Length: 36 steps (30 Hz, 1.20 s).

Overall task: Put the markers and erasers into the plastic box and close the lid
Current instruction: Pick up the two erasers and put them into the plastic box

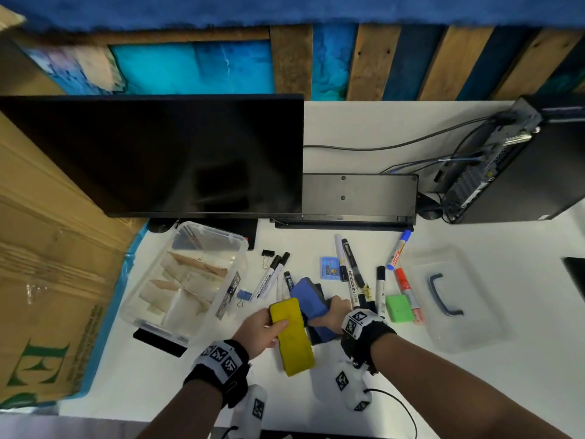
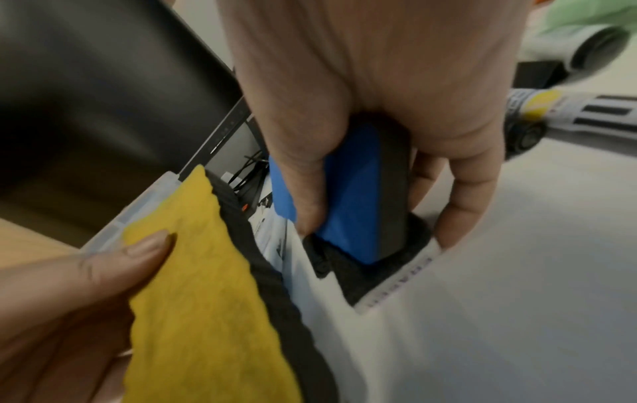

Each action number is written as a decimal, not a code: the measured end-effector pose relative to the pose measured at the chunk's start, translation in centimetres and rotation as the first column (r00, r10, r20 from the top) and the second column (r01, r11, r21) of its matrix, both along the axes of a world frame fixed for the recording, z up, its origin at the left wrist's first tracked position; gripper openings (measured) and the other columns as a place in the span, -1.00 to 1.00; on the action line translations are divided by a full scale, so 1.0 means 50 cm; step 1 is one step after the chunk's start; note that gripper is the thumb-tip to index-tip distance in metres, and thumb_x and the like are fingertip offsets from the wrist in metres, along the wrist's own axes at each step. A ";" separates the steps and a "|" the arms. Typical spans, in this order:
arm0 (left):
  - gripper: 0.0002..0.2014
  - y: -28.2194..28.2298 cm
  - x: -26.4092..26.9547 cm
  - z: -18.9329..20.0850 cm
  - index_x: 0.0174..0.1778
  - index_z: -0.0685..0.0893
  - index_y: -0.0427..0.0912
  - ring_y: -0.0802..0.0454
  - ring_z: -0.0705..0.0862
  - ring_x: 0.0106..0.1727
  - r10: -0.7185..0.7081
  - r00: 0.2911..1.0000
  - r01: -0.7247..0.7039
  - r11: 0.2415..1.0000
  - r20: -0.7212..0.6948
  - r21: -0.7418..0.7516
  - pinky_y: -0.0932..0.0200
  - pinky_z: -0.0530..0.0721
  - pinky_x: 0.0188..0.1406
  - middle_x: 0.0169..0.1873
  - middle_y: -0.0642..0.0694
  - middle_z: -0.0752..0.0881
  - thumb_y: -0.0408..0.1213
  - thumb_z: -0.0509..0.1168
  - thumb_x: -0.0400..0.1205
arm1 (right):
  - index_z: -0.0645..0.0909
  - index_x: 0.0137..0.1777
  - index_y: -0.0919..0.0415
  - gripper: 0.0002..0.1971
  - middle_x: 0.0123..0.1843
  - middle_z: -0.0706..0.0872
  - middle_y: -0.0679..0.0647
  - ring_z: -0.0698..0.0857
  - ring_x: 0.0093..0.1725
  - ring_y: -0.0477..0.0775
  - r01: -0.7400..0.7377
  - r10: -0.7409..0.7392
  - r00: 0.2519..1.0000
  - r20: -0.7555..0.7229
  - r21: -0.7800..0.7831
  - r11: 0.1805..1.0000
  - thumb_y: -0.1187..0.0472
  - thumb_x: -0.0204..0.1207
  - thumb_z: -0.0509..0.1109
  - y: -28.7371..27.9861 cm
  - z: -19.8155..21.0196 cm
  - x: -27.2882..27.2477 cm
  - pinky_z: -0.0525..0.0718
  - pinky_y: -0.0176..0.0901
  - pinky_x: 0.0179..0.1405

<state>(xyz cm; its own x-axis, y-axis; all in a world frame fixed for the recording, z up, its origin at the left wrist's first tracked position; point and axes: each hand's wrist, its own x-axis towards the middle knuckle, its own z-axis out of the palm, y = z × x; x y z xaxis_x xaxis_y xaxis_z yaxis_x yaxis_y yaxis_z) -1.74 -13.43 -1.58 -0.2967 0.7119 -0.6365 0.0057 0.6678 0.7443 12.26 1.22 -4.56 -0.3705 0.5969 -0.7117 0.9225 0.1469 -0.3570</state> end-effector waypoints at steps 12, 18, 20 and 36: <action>-0.75 0.022 0.051 -0.020 0.19 0.50 0.01 0.09 0.73 0.06 -0.084 0.928 0.072 0.996 0.363 0.047 0.13 0.74 0.07 0.07 -0.02 0.70 -0.41 0.18 0.69 | 0.44 0.36 0.34 -0.53 0.27 0.62 0.29 0.63 0.26 0.28 0.336 -0.439 0.858 -0.268 -0.354 0.873 -0.02 0.63 0.22 -0.008 -0.021 0.020 0.62 0.13 0.29; -0.66 0.028 0.046 -0.016 0.39 0.45 -0.10 0.00 0.74 0.10 -0.060 0.914 0.046 0.998 0.401 0.045 0.02 0.72 0.14 0.15 -0.12 0.71 -0.38 0.18 0.69 | 0.39 0.25 0.18 -0.57 0.13 0.64 0.21 0.67 0.11 0.23 0.289 -0.427 0.845 -0.322 -0.396 0.871 -0.07 0.55 0.35 -0.016 0.000 0.018 0.72 0.10 0.06; -0.68 0.031 0.038 0.007 0.37 0.47 -0.08 0.00 0.76 0.08 -0.079 0.920 0.067 0.997 0.384 0.044 0.03 0.75 0.09 0.16 -0.15 0.72 -0.35 0.19 0.69 | 0.38 0.33 0.25 -0.53 0.24 0.63 0.25 0.65 0.12 0.19 0.227 -0.327 0.876 -0.354 -0.295 0.928 -0.06 0.59 0.31 -0.002 0.019 0.023 0.69 0.03 0.04; -0.68 -0.054 -0.217 0.241 0.21 0.50 -0.12 0.01 0.69 -0.37 0.619 0.775 -0.521 0.738 -0.124 0.429 0.10 0.73 -0.32 -0.18 -0.16 0.70 -0.25 0.38 0.58 | 0.56 0.32 0.21 -0.48 0.19 0.71 0.15 0.69 0.16 0.13 -0.113 0.119 0.646 -0.754 0.059 0.992 0.16 0.37 0.59 0.070 0.265 -0.233 0.65 -0.03 0.21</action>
